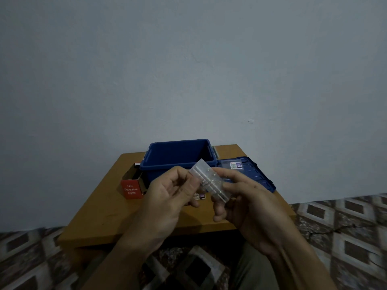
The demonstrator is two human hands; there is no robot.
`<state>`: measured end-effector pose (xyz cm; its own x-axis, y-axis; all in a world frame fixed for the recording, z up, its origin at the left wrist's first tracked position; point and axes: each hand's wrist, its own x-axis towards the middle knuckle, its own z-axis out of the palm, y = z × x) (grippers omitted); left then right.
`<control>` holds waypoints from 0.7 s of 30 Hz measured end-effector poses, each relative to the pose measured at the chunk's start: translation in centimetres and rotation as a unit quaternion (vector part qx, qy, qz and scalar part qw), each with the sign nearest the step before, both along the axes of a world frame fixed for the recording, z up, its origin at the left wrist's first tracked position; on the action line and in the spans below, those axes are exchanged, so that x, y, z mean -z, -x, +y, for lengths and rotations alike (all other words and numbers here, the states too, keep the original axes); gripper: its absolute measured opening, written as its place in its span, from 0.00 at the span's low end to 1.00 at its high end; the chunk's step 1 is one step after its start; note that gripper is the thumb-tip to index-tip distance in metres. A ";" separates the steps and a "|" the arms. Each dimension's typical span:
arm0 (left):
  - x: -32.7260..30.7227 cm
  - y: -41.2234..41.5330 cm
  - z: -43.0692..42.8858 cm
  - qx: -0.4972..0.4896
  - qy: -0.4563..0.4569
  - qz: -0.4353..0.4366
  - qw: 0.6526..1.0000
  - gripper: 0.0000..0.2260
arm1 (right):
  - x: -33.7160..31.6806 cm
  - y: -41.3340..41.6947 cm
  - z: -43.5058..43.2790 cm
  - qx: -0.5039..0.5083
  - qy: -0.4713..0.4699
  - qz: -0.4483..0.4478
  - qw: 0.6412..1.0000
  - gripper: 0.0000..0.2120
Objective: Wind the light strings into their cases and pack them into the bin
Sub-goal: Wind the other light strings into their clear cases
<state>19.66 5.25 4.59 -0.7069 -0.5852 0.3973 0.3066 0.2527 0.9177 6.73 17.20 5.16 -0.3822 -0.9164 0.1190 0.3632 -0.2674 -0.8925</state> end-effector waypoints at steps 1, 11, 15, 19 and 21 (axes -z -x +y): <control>0.1 0.0 0.0 0.006 -0.003 0.008 1.000 0.05 | 0.0 0.0 -0.1 -0.019 0.002 -0.017 1.000 0.16; 0.2 0.3 -0.6 -0.034 -0.083 0.057 0.994 0.15 | 1.1 -0.2 -0.7 -0.171 0.017 -0.165 0.971 0.14; 0.5 -0.1 -1.0 -0.050 -0.068 0.006 0.996 0.19 | 1.1 -0.7 -0.8 -0.089 -0.055 -0.019 0.994 0.12; 0.8 -0.2 -1.3 -0.084 -0.047 -0.016 0.995 0.13 | 1.5 -1.1 -1.2 0.061 -0.088 0.161 0.981 0.12; 0.9 -0.3 -1.5 -0.093 -0.027 -0.033 0.995 0.12 | 1.4 -1.3 -1.2 0.087 -0.059 0.184 0.977 0.13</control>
